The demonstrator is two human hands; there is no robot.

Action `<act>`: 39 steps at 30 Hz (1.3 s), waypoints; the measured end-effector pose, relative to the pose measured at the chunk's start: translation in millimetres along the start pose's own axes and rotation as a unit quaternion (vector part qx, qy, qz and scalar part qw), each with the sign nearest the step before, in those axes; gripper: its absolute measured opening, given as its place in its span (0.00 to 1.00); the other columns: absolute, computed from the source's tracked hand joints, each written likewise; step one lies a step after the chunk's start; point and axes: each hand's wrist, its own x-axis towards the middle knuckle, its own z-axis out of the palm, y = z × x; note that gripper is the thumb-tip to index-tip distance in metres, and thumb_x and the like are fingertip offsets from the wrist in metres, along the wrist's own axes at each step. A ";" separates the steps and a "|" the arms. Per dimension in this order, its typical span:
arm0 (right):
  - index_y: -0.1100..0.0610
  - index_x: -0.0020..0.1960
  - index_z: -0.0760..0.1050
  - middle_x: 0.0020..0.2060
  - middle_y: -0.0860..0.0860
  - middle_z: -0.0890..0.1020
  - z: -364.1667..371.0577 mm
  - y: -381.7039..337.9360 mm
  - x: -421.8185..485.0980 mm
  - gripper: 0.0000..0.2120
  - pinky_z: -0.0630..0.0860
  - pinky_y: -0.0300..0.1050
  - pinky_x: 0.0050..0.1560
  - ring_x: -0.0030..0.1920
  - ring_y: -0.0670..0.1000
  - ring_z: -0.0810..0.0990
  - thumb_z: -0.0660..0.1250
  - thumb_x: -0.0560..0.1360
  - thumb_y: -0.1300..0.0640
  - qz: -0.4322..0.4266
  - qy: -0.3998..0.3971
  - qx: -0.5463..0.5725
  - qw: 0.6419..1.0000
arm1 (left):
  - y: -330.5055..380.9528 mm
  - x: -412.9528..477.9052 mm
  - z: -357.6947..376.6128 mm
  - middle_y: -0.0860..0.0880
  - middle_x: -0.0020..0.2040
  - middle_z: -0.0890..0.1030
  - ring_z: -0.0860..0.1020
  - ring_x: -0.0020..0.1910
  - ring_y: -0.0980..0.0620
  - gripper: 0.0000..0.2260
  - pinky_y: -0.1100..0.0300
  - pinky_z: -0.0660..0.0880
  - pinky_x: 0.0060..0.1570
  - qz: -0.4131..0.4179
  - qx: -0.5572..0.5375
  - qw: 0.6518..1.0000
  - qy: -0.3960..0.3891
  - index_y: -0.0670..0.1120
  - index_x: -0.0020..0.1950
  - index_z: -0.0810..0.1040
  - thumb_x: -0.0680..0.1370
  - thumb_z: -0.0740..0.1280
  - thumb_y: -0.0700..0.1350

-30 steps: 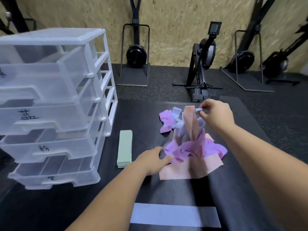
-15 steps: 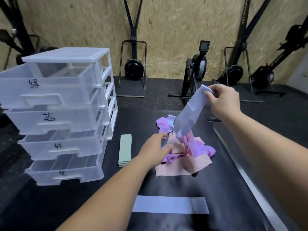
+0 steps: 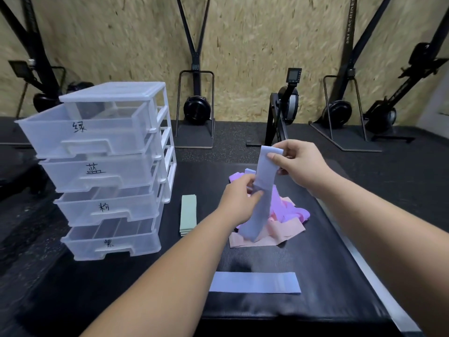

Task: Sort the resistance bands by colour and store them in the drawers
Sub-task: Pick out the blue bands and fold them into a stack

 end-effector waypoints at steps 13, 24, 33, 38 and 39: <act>0.44 0.53 0.85 0.48 0.40 0.86 24.5 23.5 -47.4 0.08 0.79 0.46 0.54 0.48 0.44 0.84 0.76 0.75 0.44 -0.009 -0.072 -0.182 0.981 | -10.3 -7.5 -36.3 0.45 0.41 0.84 0.76 0.38 0.50 0.14 0.49 0.78 0.45 0.007 0.045 0.999 -0.004 0.45 0.45 0.83 0.79 0.71 0.56; 0.47 0.45 0.84 0.37 0.43 0.85 40.6 4.7 -45.1 0.04 0.80 0.47 0.48 0.41 0.44 0.82 0.75 0.78 0.49 -0.033 -0.077 -0.169 0.982 | -6.8 -14.6 -55.9 0.56 0.47 0.83 0.81 0.42 0.61 0.08 0.62 0.77 0.46 0.004 0.038 0.998 0.046 0.56 0.54 0.83 0.77 0.77 0.53; 0.54 0.48 0.83 0.39 0.52 0.87 49.4 19.3 -62.5 0.06 0.78 0.51 0.46 0.37 0.47 0.79 0.77 0.77 0.52 0.020 -0.133 -0.032 0.990 | 1.0 -16.3 -63.5 0.55 0.38 0.81 0.74 0.34 0.59 0.06 0.64 0.72 0.38 0.019 -0.039 0.998 0.035 0.47 0.50 0.86 0.81 0.73 0.48; 0.57 0.46 0.82 0.38 0.56 0.84 55.3 23.8 -66.9 0.14 0.75 0.47 0.42 0.36 0.47 0.75 0.76 0.75 0.46 0.017 -0.126 -0.052 0.991 | -0.5 -23.1 -67.8 0.55 0.46 0.86 0.79 0.39 0.65 0.06 0.69 0.77 0.43 0.027 -0.056 0.998 -0.003 0.48 0.56 0.86 0.80 0.75 0.46; 0.60 0.47 0.81 0.39 0.58 0.83 56.4 24.8 -66.4 0.19 0.79 0.51 0.45 0.37 0.48 0.76 0.74 0.74 0.42 0.016 -0.139 -0.060 0.988 | 1.6 -23.4 -68.8 0.55 0.44 0.85 0.78 0.37 0.66 0.05 0.70 0.75 0.40 0.028 -0.044 0.999 -0.008 0.47 0.55 0.86 0.80 0.75 0.46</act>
